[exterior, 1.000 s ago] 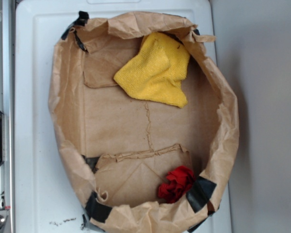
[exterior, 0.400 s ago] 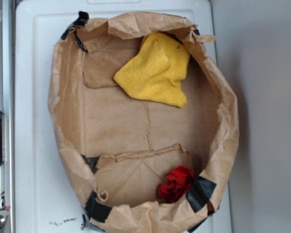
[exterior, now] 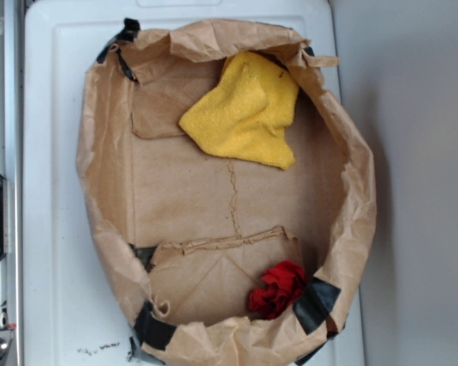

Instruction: Grab the yellow cloth.

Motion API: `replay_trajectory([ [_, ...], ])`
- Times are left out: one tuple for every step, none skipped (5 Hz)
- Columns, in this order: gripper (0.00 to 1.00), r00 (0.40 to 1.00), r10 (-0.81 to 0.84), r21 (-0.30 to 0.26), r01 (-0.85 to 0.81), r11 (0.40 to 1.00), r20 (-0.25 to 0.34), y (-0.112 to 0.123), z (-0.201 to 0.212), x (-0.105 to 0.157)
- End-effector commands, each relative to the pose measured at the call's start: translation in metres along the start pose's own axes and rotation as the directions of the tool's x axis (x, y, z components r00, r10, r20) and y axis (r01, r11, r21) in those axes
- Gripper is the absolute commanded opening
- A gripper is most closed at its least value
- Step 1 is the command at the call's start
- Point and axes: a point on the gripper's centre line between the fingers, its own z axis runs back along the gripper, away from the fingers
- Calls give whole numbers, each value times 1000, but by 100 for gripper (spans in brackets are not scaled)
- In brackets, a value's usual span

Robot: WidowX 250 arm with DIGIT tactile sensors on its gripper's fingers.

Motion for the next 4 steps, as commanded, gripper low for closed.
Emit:
replay_trajectory([
  [100,1000,19,-9,-19,1000,8,-1,4,4],
  [100,1000,19,-9,-19,1000,8,-1,4,4],
  [100,999,44,-25,-44,999,19,6,-8,28],
  [100,998,41,-3,-41,999,51,9,-15,34],
])
